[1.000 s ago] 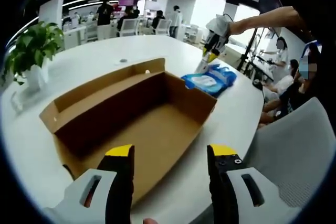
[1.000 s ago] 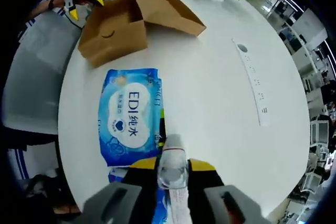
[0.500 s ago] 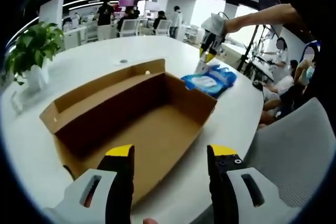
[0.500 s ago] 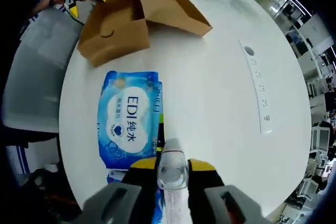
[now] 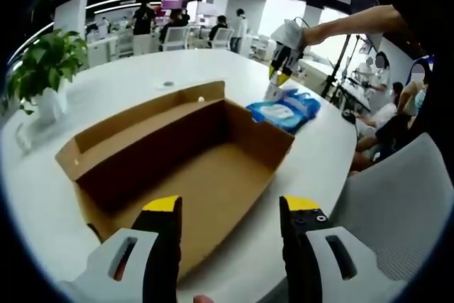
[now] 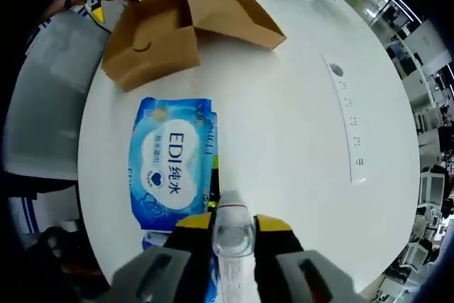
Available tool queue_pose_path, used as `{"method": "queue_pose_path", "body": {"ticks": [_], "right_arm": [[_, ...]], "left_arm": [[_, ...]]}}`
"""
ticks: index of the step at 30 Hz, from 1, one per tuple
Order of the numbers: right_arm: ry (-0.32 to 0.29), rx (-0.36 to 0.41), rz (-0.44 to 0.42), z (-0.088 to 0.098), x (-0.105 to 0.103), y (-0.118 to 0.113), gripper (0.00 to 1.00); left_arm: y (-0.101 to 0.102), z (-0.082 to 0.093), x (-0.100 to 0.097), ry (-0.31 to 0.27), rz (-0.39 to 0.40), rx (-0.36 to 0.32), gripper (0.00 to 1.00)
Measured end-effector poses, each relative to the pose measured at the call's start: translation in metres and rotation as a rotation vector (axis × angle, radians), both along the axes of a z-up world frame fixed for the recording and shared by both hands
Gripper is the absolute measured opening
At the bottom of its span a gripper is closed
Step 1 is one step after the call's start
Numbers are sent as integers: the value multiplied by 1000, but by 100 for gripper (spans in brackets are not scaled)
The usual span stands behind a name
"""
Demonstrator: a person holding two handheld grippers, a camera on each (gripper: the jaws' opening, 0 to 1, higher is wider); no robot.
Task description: Operate the shoe box by opening the lid, removing the specified soft item, and placing it in the target area until the item is outside and the box remains undamaged.
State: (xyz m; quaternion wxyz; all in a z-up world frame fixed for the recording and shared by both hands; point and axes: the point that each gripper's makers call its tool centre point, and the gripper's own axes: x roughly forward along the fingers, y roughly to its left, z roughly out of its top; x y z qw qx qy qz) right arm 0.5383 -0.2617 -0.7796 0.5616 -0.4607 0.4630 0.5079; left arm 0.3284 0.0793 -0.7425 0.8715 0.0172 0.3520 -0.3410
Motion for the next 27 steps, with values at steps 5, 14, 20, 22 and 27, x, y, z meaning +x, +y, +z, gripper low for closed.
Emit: {"method": "queue_pose_path", "body": {"ticks": [5, 14, 20, 22, 27], "right_arm": [[1, -3, -7, 0, 0, -1, 18], [2, -13, 10, -2, -1, -1, 18], [0, -21, 13, -2, -1, -2, 18], [2, -18, 8, -2, -1, -1, 18], [1, -20, 13, -3, -1, -1, 19]], "left_arm": [[-1, 0, 0, 1, -2, 1, 56], [-1, -1, 0, 2, -4, 1, 56], [-1, 0, 0, 0, -1, 0, 56], [-1, 0, 0, 0, -1, -3, 56], [-1, 1, 0, 0, 0, -3, 56]]}}
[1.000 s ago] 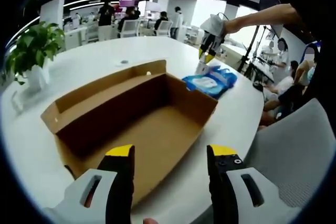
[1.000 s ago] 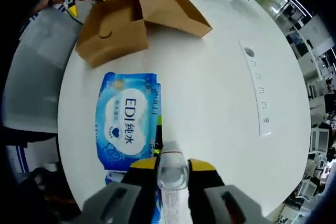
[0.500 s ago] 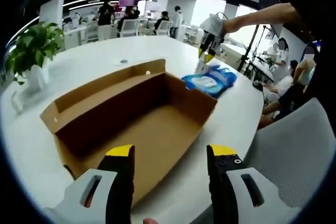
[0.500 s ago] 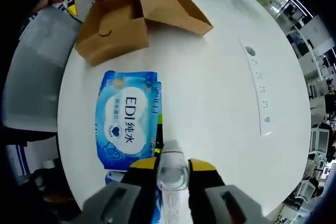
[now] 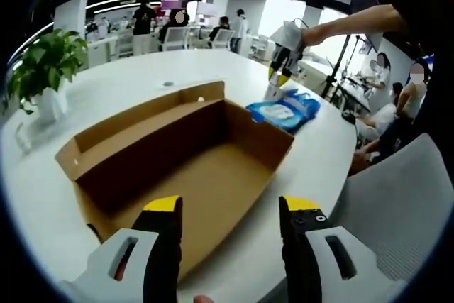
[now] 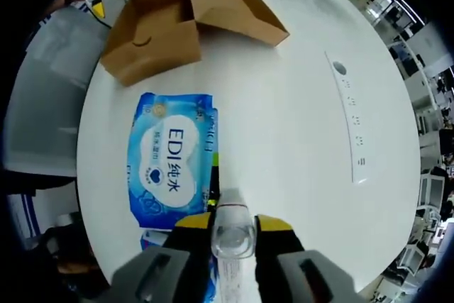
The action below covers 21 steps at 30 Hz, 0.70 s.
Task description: Operate the shoe box by opening the lid, removing the specified soft item, and placing it in the target area until the item is outside and the box remains undamaged.
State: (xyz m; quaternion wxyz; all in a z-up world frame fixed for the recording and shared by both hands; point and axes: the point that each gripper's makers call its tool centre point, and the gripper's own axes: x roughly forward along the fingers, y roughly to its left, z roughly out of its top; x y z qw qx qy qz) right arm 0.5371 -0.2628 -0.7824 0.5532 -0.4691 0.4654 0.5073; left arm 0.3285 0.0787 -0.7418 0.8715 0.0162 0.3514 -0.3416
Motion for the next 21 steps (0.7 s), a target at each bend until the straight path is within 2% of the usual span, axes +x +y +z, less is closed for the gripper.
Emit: {"method": "queue_pose_path", "body": {"ticks": [21], "right_arm": [[-11, -10, -1, -1, 3, -6, 25]], "left_arm": [[0, -1, -2, 3, -2, 0, 55]]}}
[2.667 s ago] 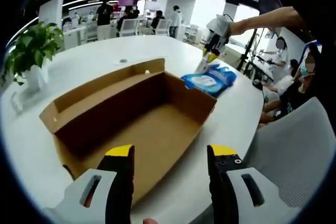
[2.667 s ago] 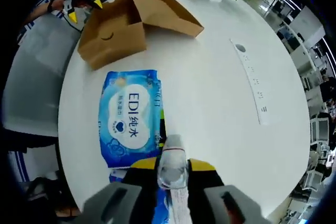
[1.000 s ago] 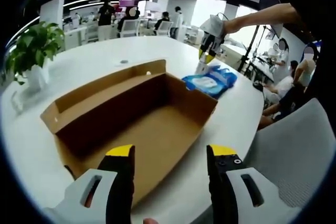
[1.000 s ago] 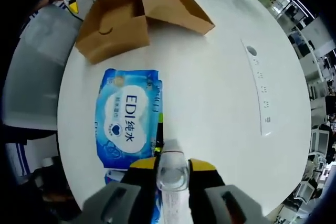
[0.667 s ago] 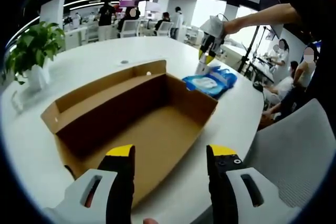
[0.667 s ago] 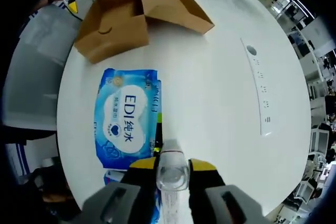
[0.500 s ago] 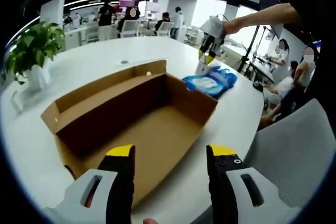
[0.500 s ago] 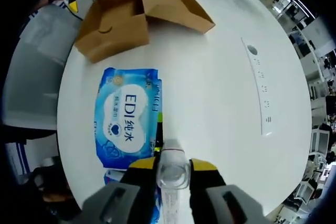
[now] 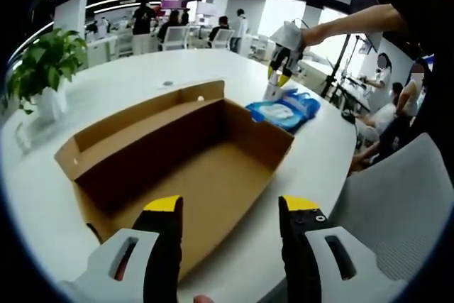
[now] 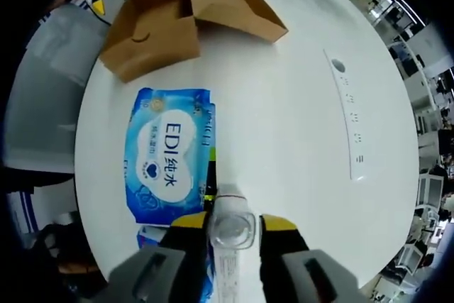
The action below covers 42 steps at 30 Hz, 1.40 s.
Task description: Operate the shoe box by opening the lid, removing the specified soft item, and placing it in the target area until the item is outside and the box remains undamaged.
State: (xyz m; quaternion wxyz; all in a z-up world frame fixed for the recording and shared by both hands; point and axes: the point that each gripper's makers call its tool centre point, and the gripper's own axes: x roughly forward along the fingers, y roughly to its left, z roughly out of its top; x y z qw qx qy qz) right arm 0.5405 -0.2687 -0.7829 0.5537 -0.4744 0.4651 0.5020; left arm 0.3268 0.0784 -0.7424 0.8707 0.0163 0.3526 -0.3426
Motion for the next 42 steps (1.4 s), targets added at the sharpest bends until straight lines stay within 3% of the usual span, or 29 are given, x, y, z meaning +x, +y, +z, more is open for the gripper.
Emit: {"method": "queue_pose_path", "body": {"ticks": [13, 24, 34, 42], "right_arm": [[-10, 15, -42, 12, 0, -8, 30], [-30, 92, -170, 26, -9, -21, 35], [-71, 218, -385, 43, -28, -33, 34], [-128, 329, -576, 54, -31, -45, 34]], "left_arm": [[-3, 0, 0, 3, -8, -4, 56], [-4, 3, 1, 2, -3, -18, 56], [-11, 8, 0, -3, -13, -51, 56], [-14, 14, 1, -14, -16, -67, 56]]}}
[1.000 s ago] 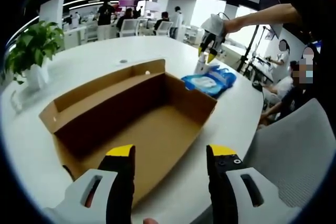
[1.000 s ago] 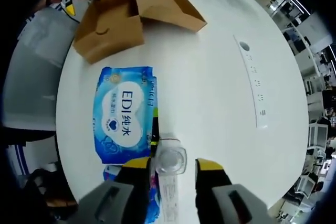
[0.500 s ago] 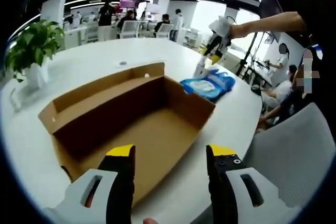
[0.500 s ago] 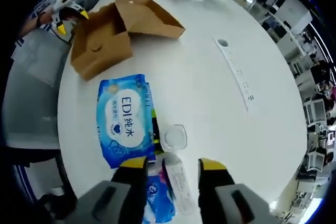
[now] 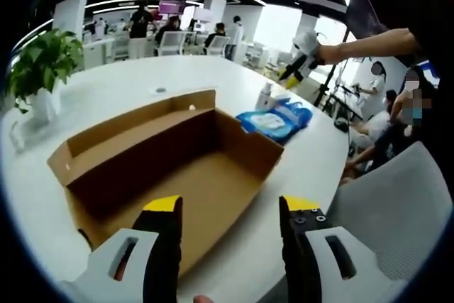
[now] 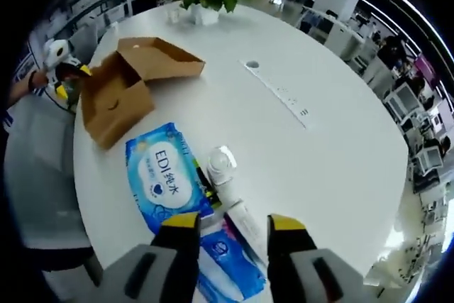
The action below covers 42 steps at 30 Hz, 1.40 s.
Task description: Operate the shoe box by opening the lid, removing the specified soft item, and placing it in the target area until the item is outside and the box remains undamaged.
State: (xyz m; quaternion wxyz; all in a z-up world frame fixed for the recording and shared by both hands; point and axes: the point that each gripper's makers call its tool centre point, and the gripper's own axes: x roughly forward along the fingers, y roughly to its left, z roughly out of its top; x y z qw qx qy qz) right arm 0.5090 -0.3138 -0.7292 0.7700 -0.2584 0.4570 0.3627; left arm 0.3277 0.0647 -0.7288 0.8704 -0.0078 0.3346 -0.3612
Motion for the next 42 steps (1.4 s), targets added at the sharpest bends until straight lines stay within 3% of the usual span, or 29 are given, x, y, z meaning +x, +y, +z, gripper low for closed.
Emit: {"method": "queue_pose_path", "body": {"ticks": [3, 11, 22, 37, 42], "right_arm": [[-12, 52, -70, 2, -2, -3, 35], [-94, 108, -139, 10, -3, -12, 35], [-174, 312, -292, 34, -10, 9, 39], [-230, 413, -335, 47, -44, 29, 44], [-232, 439, -345, 42, -62, 40, 43]], "left_arm": [[-1, 0, -1, 3, 1, -10, 56], [-3, 0, -2, 8, -6, -18, 56], [-3, 0, -2, 10, 3, -27, 56], [-11, 0, 1, 10, -3, -49, 56], [-14, -1, -1, 12, -16, -52, 56]]}}
